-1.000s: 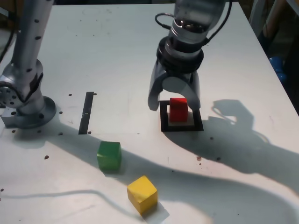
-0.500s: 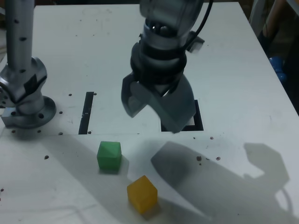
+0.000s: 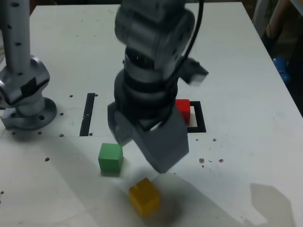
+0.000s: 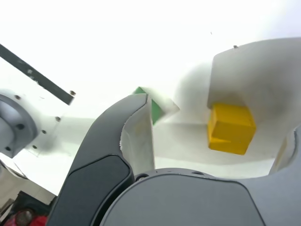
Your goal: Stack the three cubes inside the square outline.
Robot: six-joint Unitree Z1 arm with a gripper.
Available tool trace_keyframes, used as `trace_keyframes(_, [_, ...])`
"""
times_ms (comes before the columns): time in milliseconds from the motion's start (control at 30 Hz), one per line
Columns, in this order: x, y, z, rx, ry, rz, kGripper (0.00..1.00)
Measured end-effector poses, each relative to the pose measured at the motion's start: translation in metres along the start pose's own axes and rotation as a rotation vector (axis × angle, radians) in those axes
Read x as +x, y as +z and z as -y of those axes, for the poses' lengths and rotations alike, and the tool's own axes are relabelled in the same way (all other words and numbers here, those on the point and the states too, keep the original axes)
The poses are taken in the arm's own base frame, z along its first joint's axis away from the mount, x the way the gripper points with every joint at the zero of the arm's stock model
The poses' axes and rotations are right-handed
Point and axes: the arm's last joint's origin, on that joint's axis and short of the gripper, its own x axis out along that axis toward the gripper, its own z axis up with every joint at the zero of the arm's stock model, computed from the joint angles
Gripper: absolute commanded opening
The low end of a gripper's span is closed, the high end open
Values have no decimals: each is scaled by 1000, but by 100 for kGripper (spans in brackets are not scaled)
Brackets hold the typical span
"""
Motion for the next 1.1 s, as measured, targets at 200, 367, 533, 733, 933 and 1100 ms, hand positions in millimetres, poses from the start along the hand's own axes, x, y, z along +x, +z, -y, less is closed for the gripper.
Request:
trace_keyframes(200, [15,21,13,19,-10,-2,99])
trace_keyframes(367, [26,33,15,19,-25,10,99])
trace_keyframes(533, [31,40,17,21,-37,26,97])
trace_keyframes(733, [35,42,18,16,-44,13,93])
trace_keyframes(933, [47,49,25,23,-56,-12,86])
trace_keyframes(1100, [51,54,33,29,-61,-3,73])
